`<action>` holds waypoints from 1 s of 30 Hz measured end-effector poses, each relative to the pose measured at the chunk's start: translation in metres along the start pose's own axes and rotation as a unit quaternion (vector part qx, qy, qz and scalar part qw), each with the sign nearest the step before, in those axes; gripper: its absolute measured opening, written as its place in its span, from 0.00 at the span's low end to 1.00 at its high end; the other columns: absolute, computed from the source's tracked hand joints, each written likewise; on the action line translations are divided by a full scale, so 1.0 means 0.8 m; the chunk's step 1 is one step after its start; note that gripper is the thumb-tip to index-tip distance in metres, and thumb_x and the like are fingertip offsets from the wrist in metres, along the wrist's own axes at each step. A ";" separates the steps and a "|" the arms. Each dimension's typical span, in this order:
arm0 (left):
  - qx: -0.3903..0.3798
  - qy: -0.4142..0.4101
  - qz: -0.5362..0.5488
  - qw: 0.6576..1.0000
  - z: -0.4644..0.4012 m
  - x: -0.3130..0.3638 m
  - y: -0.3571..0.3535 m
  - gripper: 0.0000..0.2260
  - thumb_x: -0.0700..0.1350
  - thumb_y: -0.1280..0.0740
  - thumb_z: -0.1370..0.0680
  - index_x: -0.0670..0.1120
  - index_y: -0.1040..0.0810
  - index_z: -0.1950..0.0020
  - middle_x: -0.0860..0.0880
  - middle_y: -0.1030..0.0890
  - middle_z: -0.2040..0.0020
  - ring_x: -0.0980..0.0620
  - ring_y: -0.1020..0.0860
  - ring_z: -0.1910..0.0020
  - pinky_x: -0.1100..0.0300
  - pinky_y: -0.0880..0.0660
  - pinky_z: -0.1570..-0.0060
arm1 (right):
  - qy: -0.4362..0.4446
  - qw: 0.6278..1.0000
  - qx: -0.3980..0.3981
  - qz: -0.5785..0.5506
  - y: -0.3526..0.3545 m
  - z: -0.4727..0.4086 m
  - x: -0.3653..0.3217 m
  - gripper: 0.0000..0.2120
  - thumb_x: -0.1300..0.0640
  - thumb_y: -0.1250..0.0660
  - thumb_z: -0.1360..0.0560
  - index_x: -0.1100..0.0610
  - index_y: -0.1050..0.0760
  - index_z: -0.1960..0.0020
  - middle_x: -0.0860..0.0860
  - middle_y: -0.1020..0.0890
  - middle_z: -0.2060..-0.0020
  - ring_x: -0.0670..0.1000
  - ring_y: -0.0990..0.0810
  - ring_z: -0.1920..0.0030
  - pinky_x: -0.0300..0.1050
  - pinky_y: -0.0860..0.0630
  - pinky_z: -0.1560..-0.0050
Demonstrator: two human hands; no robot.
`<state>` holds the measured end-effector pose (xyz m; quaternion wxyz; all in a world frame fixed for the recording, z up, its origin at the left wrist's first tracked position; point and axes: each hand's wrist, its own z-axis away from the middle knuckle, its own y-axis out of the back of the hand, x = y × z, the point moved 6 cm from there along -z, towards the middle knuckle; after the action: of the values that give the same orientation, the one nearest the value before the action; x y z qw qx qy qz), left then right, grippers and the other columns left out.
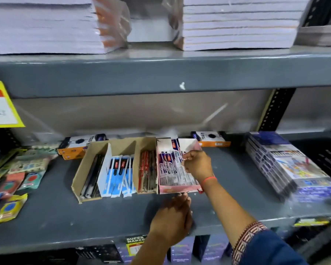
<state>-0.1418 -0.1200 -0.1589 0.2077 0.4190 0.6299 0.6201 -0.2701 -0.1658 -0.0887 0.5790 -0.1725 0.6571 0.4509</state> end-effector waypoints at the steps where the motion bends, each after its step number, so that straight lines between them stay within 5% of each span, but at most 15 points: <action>1: 0.001 -0.004 -0.003 1.000 0.001 0.000 -0.001 0.20 0.53 0.46 0.28 0.49 0.20 0.47 0.53 0.17 0.49 0.55 0.19 0.54 0.67 0.25 0.72 | -0.003 0.999 -0.010 0.038 -0.011 -0.007 0.005 0.11 0.70 0.36 0.30 0.57 0.20 0.63 0.57 0.17 0.59 0.55 0.21 0.62 0.48 0.21 0.50; 5: 0.024 -0.012 -0.017 1.000 0.001 0.001 -0.005 0.19 0.53 0.45 0.28 0.48 0.19 0.47 0.52 0.17 0.49 0.55 0.19 0.52 0.65 0.23 0.62 | 0.006 0.983 -0.045 0.176 -0.035 -0.020 0.024 0.10 0.66 0.36 0.29 0.59 0.18 0.54 0.56 0.15 0.49 0.55 0.18 0.48 0.37 0.26 0.49; 15: 0.037 -0.022 0.008 0.999 0.004 0.005 -0.003 0.20 0.52 0.45 0.28 0.47 0.18 0.47 0.52 0.16 0.49 0.57 0.20 0.51 0.66 0.27 0.49 | 0.050 0.893 -0.011 0.448 -0.001 -0.013 0.022 0.15 0.66 0.45 0.24 0.62 0.27 0.41 0.61 0.19 0.44 0.62 0.20 0.45 0.52 0.22 0.47; 23: 0.037 -0.029 -0.009 0.999 0.006 0.002 0.006 0.20 0.54 0.46 0.27 0.48 0.17 0.47 0.54 0.16 0.49 0.58 0.20 0.50 0.66 0.26 0.50 | 0.068 0.872 -0.021 0.485 -0.004 -0.006 0.021 0.16 0.66 0.45 0.24 0.62 0.29 0.38 0.61 0.19 0.45 0.62 0.19 0.45 0.56 0.20 0.47; 30: 0.060 0.017 -0.019 0.998 0.041 -0.047 0.019 0.21 0.55 0.45 0.25 0.47 0.21 0.41 0.51 0.20 0.41 0.53 0.22 0.43 0.61 0.34 0.41 | 0.030 0.914 -0.015 0.405 0.004 -0.008 0.017 0.16 0.67 0.45 0.25 0.63 0.30 0.39 0.61 0.19 0.46 0.62 0.19 0.46 0.53 0.22 0.48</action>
<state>-0.0913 -0.1316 -0.1590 0.1835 0.4080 0.6770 0.5843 -0.2804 -0.1652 -0.1004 0.3245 0.0860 0.6807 0.6511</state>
